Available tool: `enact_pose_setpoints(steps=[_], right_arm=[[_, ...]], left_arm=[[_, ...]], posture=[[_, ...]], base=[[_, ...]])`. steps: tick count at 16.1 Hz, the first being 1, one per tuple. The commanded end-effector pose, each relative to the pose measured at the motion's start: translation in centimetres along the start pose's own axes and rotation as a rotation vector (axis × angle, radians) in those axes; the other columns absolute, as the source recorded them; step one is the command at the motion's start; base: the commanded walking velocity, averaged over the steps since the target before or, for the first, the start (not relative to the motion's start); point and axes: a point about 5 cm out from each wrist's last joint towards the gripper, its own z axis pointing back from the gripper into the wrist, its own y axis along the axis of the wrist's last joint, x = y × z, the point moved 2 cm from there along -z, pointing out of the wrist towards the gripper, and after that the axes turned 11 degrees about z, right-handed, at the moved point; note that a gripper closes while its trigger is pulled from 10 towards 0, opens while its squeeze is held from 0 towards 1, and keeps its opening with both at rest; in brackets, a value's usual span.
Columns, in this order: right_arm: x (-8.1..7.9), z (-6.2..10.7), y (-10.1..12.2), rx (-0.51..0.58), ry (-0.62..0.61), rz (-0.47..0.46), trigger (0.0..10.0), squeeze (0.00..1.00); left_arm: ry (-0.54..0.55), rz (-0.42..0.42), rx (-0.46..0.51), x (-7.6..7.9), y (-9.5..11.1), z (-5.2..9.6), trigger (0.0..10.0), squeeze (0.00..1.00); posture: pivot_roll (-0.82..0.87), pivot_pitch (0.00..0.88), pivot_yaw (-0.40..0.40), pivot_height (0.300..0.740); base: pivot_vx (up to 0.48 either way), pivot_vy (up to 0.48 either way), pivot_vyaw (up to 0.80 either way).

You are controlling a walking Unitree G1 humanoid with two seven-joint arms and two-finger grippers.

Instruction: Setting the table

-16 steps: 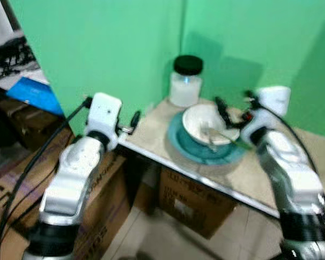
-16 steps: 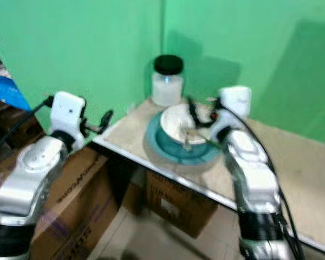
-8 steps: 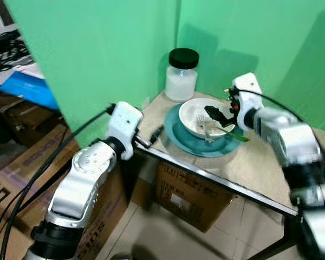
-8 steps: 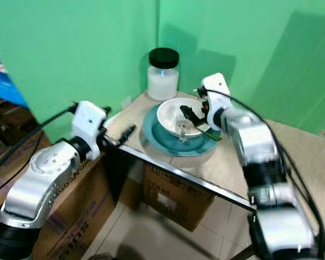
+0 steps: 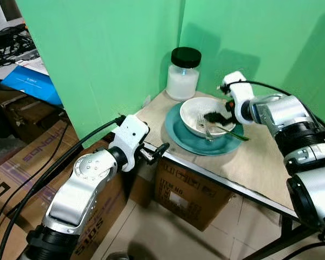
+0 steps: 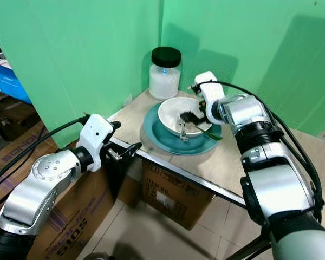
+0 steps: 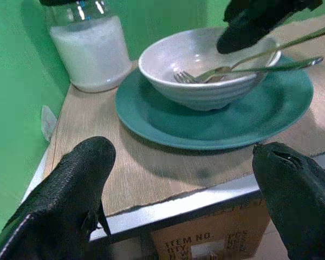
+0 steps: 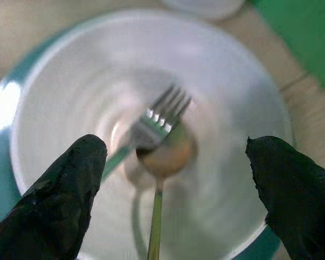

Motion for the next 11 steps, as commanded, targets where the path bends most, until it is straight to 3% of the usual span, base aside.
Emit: enact_pose_setpoints(steps=[1,4,6,7,11], right_arm=[[0.6,0.5,0.1,-0.029,0.001,0.015,5.4,0.0],[0.7,0.7,-0.6,-0.099,0.043,0.057,4.1,0.0],[0.7,0.6,-0.8,-0.117,0.037,0.059,2.6,0.0],[0.6,0.3,-1.1,-0.132,0.032,0.063,0.4,0.0],[0.4,0.1,-1.4,-0.16,0.038,0.095,0.0,0.0]], left_arm=[[-0.019,-0.011,0.0,0.4,0.2,0.2,10.0,0.0],[-0.033,-0.016,-0.009,0.5,0.1,0.2,10.0,0.0],[-0.038,-0.02,-0.012,0.5,0.1,0.2,10.0,0.0],[-0.047,-0.023,-0.01,0.6,0.2,0.2,10.0,0.0],[-0.067,-0.025,-0.013,0.8,0.2,0.3,10.0,0.0]], posture=[[0.05,0.0,-0.069,0.74],[0.05,0.0,-0.063,0.74],[0.05,0.0,-0.062,0.74],[0.05,0.0,-0.062,0.74],[0.05,0.0,-0.062,0.74]], base=[[0.0,0.0,0.0],[0.0,0.0,0.0],[0.0,0.0,0.0],[0.0,0.0,0.0],[0.0,0.0,0.0]])
